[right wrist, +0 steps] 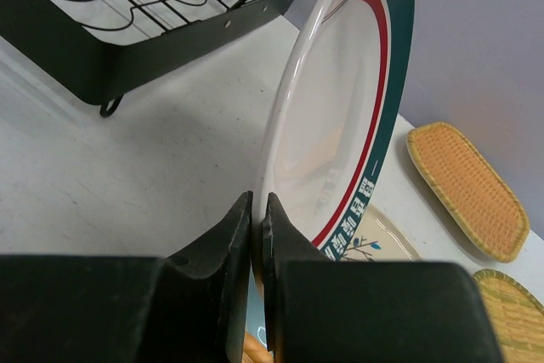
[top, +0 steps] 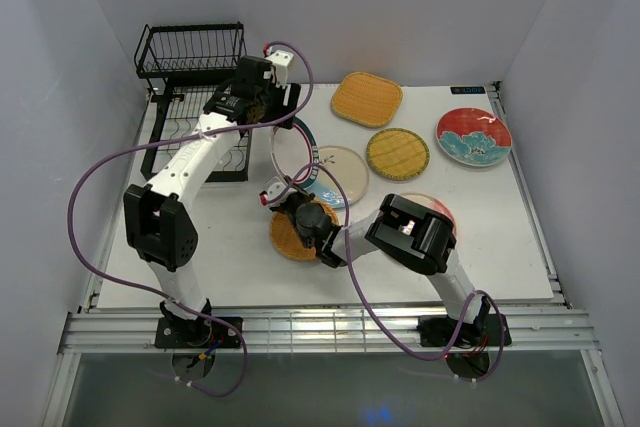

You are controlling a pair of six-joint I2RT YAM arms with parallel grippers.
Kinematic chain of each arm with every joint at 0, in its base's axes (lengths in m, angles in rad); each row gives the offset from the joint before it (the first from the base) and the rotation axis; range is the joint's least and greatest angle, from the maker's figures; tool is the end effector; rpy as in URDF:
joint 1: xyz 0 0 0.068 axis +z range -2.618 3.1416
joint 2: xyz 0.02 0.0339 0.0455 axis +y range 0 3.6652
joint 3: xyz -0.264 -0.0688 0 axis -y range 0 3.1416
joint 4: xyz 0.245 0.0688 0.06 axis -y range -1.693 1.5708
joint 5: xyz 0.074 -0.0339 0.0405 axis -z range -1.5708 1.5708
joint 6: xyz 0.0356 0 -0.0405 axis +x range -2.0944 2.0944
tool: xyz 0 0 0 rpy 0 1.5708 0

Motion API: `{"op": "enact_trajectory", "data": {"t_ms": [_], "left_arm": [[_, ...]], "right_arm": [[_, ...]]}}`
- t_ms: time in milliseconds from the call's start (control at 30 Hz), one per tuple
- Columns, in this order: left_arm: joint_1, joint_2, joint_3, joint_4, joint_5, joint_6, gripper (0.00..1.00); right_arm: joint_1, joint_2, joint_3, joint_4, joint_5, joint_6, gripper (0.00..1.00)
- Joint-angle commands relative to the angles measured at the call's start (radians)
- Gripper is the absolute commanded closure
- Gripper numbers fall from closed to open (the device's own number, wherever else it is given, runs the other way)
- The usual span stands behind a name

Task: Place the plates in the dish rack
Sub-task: Insert the plate into the dish rack.

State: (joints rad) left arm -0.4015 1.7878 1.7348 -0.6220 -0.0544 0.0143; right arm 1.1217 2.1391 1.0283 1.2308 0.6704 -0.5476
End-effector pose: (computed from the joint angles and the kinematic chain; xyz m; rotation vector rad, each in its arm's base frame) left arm 0.3783 -0.1585 0.3498 0.4354 2.2062 -0.1478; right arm 0.2048 0.3740 0.1553 -0.6561 1.3232 -0.0203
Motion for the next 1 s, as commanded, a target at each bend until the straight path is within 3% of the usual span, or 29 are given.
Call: {"op": "enact_trajectory", "data": {"t_ms": [0,367,700,967], "left_arm": [[-0.003,-0.01,0.04,-0.013,0.027,-0.005,0.15],[-0.003,0.015,0.049,-0.03,0.053,-0.005,0.16],[-0.002,-0.016,0.054,-0.024,0.025,-0.005,0.03],[-0.002,-0.099,-0.003,0.038,-0.012,-0.039,0.02]], "right_arm": [[0.012,-0.051,-0.004,0.481,0.047,-0.051,0.92],[0.018,-0.053,0.012,0.513,0.074,-0.069,0.92],[0.018,-0.074,0.055,0.435,0.038,-0.02,0.92],[0.016,-0.103,0.072,0.374,0.021,0.017,0.92]]}}
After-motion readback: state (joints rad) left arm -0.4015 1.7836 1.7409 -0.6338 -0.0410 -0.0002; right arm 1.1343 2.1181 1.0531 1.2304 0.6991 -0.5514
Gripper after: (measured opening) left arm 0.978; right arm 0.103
